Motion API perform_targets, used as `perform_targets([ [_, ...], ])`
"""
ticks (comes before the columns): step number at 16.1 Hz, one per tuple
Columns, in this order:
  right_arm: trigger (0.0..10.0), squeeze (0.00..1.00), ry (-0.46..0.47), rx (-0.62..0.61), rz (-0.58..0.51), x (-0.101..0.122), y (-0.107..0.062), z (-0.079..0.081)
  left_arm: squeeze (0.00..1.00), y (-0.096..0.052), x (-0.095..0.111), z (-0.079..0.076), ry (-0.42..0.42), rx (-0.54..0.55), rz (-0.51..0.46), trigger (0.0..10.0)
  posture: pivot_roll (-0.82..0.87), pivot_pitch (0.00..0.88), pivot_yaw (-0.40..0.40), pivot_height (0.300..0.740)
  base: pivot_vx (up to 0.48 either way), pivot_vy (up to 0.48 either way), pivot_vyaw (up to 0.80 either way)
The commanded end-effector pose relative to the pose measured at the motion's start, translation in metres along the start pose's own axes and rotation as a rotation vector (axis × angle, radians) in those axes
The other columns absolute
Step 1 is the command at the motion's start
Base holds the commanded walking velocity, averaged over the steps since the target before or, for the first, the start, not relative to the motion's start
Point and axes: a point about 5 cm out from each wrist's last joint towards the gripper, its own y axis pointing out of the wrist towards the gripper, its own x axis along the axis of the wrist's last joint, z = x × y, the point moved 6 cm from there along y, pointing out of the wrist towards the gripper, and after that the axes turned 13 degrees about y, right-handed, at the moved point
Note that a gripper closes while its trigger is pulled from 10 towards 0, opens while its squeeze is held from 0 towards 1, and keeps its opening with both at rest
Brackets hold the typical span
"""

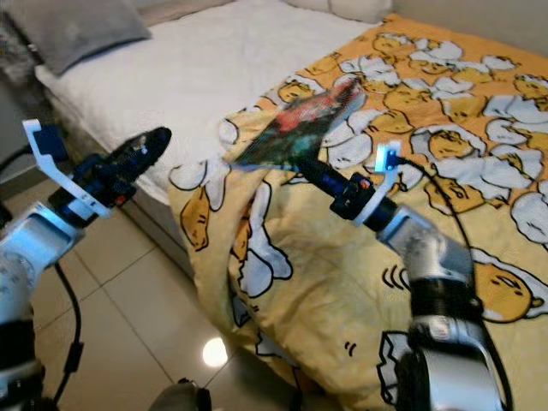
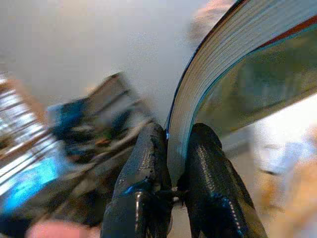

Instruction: Clean up the room

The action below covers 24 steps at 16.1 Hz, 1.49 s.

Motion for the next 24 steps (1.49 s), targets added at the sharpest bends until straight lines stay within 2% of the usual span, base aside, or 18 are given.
perform_targets([
  [1, 0.0, 0.0, -0.032, 0.117, 0.016, 0.006, 0.007, 0.024, 1.0, 0.002, 0.004, -0.003, -0.034, -0.034, 0.001, 10.0, 0.05, 0.0, 0.031, 0.74, 0.0, 0.0, 0.0],
  [2, 0.0, 0.0, -0.024, 0.19, 0.031, 0.004, 0.008, 0.04, 1.0, 0.004, 0.0, -0.002, -0.097, -0.056, 0.017, 10.0, 0.05, 0.0, 0.032, 0.74, 0.0, 0.0, 0.0],
  [3, 0.0, 0.0, -0.017, 0.236, 0.048, 0.0, 0.008, 0.051, 0.75, 0.005, -0.002, 0.0, -0.162, -0.066, 0.012, 10.0, 0.05, 0.0, 0.033, 0.74, 0.0, 0.0, 0.0],
  [4, 0.0, 0.0, -0.005, 0.266, 0.067, -0.004, 0.008, 0.058, 0.0, 0.007, -0.003, 0.003, -0.242, -0.072, -0.013, 10.0, 0.05, 0.0, 0.034, 0.74, 0.0, 0.0, 0.0],
  [5, 0.0, 0.0, 0.003, 0.28, 0.086, -0.009, 0.008, 0.061, 0.0, 0.008, -0.004, 0.005, -0.298, -0.074, -0.03, 10.0, 0.05, 0.0, 0.034, 0.74, 0.0, 0.0, 0.0],
  [6, 0.0, 0.0, 0.008, 0.284, 0.096, -0.011, 0.008, 0.063, 0.0, 0.009, -0.004, 0.005, -0.32, -0.081, -0.041, 10.0, 0.05, 0.0, 0.034, 0.74, 0.0, 0.0, 0.0],
  [8, 0.0, 0.0, 0.024, 0.291, 0.132, -0.019, 0.008, 0.065, 0.0, 0.013, 0.002, -0.001, -0.379, -0.142, -0.094, 10.0, 0.04, 0.0, 0.029, 0.74, 0.0, 0.0, 0.0],
  [9, 0.0, 0.0, 0.036, 0.294, 0.161, -0.026, 0.008, 0.068, 0.0, 0.019, 0.004, -0.012, -0.415, -0.213, -0.096, 10.0, 0.04, 0.0, 0.029, 0.74, 0.0, 0.0, 0.0],
  [12, 0.0, 0.0, 0.042, 0.295, 0.19, -0.034, 0.011, 0.068, 0.0, 0.029, -0.013, -0.025, -0.422, -0.267, -0.014, 10.0, 0.04, 0.0, 0.031, 0.74, 0.0, 0.0, 0.0],
  [13, 0.0, 0.0, 0.042, 0.299, 0.191, -0.034, 0.013, 0.069, 0.0, 0.033, -0.027, -0.016, -0.406, -0.197, 0.033, 10.0, 0.03, 0.0, 0.037, 0.74, 0.0, 0.0, 0.0],
  [14, 0.0, 0.0, 0.038, 0.302, 0.189, -0.034, 0.014, 0.07, 0.0, 0.032, -0.028, -0.011, -0.415, -0.171, 0.025, 10.0, 0.03, 0.0, 0.041, 0.74, 0.0, 0.0, 0.0],
  [17, 0.0, 0.0, 0.028, 0.303, 0.18, -0.031, 0.014, 0.072, 0.0, 0.025, -0.019, -0.004, -0.467, -0.161, -0.042, 10.0, 0.03, 0.0, 0.046, 0.74, 0.0, 0.0, 0.0],
  [18, 0.0, 0.0, 0.024, 0.302, 0.174, -0.029, 0.014, 0.072, 0.0, 0.018, -0.011, -0.001, -0.483, -0.162, -0.088, 10.0, 0.03, 0.0, 0.046, 0.74, 0.0, 0.0, 0.0],
  [20, 0.0, 0.0, 0.023, 0.306, 0.175, -0.028, 0.015, 0.073, 0.0, 0.011, -0.013, 0.003, -0.498, -0.148, -0.097, 10.0, 0.03, 0.0, 0.041, 0.74, 0.0, 0.0, 0.0],
  [22, 0.0, 0.0, 0.022, 0.308, 0.184, -0.03, 0.017, 0.073, 0.0, 0.011, -0.018, 0.003, -0.519, -0.14, -0.092, 10.0, 0.03, 0.0, 0.039, 0.74, 0.0, 0.0, 0.0],
  [24, 0.0, 0.0, 0.027, 0.314, 0.19, -0.031, 0.018, 0.075, 0.0, 0.017, -0.027, -0.005, -0.558, -0.157, -0.074, 10.0, 0.03, 0.0, 0.037, 0.74, 0.0, 0.0, 0.0],
])
